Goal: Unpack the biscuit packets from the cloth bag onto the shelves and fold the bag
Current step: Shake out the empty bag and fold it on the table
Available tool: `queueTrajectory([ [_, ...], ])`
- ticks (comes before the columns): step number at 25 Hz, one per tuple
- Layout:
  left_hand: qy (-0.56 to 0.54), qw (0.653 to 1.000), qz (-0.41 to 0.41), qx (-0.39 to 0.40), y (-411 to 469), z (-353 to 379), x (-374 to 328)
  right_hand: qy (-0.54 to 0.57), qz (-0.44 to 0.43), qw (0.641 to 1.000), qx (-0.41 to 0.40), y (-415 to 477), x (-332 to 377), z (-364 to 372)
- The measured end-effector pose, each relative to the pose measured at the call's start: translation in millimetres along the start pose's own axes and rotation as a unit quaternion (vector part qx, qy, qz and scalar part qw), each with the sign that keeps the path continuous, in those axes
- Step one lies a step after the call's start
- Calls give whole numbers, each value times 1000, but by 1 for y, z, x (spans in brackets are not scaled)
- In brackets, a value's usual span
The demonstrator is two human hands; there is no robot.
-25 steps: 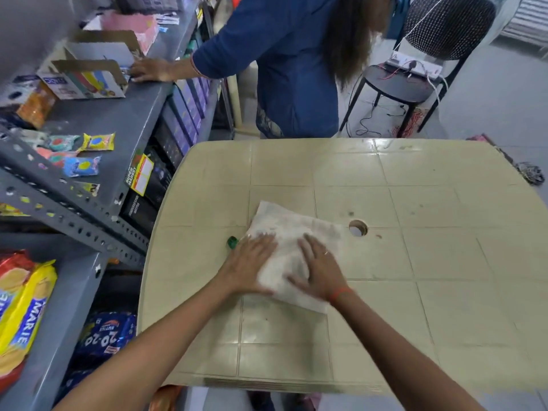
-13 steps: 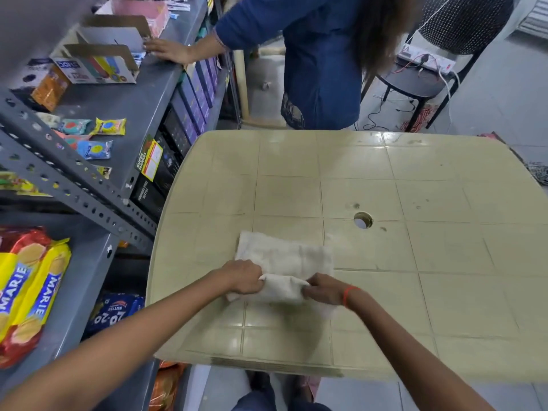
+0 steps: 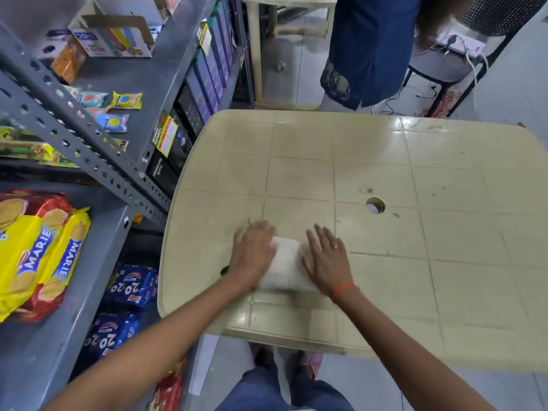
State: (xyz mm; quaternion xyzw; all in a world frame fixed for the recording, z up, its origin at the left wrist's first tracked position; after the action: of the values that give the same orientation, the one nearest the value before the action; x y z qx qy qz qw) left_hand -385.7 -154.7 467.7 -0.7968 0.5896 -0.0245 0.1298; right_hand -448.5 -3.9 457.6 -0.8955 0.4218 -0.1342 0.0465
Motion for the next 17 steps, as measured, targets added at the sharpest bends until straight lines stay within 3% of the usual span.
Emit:
queueTrajectory([
  [2,29,993,107,-41,-37,23,-16,-15,-78,996,45,-19,14,31],
  [3,42,991,127,-12,-46,38,-12,-38,-95,992,76,-26,13,47],
  [5,62,991,112,46,-45,59,8,-66,-84,990,93,-28,7,66],
  [10,89,991,80,63,-33,67,34,-28,-18,997,75,-14,27,81],
  [17,102,982,2,160,-73,62,139,-36,-72,989,126,5,139,97],
])
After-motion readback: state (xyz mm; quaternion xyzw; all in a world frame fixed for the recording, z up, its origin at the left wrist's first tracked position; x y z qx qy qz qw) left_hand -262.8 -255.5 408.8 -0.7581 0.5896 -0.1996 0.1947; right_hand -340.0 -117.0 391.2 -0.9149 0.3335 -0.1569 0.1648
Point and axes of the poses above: each hand's wrist, its own y-axis towards the middle knuckle, its own z-axis out of the palm, x = y × z, the point moved 7 cm from there along y, towards the middle knuckle
